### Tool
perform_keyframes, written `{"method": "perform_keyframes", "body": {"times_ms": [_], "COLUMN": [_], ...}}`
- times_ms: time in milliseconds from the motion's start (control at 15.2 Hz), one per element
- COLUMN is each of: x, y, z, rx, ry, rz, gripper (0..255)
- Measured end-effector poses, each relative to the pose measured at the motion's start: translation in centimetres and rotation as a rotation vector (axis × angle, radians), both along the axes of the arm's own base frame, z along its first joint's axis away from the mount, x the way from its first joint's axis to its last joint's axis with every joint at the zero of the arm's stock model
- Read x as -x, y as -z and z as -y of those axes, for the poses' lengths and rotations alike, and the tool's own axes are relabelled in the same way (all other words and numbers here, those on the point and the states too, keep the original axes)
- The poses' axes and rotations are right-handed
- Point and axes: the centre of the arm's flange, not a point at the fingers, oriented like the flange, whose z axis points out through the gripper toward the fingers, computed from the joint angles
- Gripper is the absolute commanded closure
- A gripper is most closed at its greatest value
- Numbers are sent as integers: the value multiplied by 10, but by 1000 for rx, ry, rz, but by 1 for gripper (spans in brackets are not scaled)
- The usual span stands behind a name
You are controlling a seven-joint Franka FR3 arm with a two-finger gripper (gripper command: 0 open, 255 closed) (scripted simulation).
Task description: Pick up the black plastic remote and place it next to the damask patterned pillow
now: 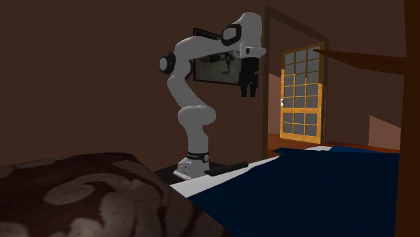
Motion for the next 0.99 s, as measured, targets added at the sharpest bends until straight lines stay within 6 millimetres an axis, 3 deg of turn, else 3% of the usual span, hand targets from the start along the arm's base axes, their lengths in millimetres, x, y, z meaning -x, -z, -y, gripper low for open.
{"method": "perform_keyframes", "body": {"times_ms": [132, 264, 594, 990], "x": [2, 7, 24, 28], "y": [6, 19, 68, 127], "z": [3, 18, 54, 105], "rx": [-1, -5, -16, -31], "ry": [-22, -98, -345, -649], "rz": [0, 1, 5, 11], "gripper": [0, 0, 0, 0]}}
